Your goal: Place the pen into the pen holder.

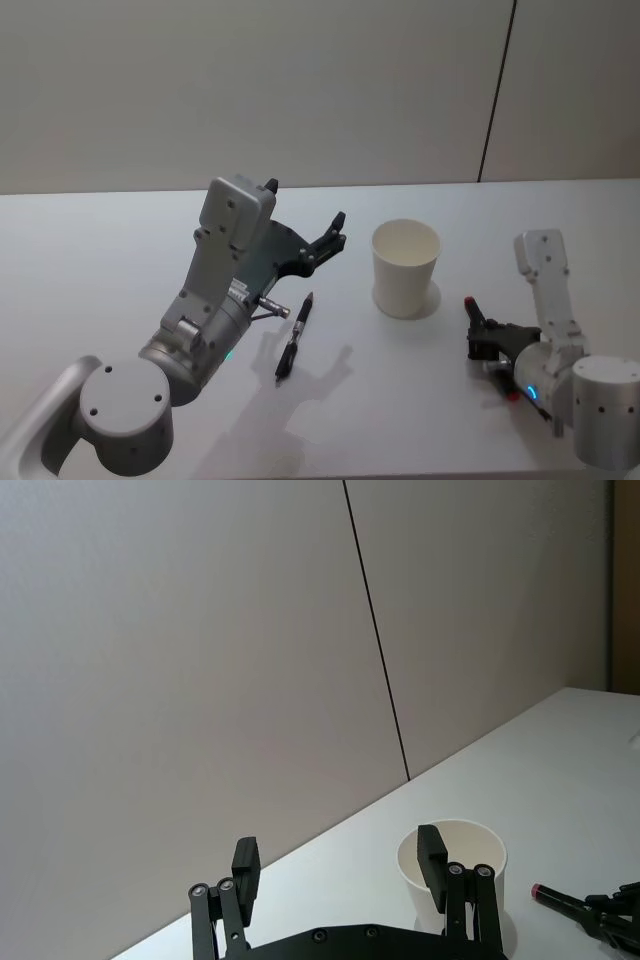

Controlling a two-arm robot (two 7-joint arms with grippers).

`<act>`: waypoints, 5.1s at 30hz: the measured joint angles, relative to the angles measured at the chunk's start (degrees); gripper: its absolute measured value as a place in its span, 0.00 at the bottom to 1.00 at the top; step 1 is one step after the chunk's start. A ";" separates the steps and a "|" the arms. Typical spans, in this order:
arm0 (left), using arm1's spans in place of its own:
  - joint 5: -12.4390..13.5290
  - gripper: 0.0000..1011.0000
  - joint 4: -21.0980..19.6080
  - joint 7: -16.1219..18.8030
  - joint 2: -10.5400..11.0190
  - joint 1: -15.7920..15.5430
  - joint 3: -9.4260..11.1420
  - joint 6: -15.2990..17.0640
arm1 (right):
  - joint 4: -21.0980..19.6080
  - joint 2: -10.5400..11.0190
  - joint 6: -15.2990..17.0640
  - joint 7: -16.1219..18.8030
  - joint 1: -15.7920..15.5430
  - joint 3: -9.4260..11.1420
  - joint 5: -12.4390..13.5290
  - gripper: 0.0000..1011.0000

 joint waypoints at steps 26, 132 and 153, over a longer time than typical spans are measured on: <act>0.00 0.99 0.00 0.00 0.00 0.00 0.00 0.00 | -6.90 1.20 -11.33 3.03 -2.85 0.28 -0.72 0.17; 0.00 0.99 0.00 -0.01 0.00 0.00 0.00 0.00 | 34.30 -8.38 -55.89 16.41 21.88 -1.20 -1.78 0.99; 0.00 0.99 0.00 0.00 0.00 0.00 0.00 0.00 | 10.94 -4.23 -43.34 12.29 10.04 0.39 1.04 0.99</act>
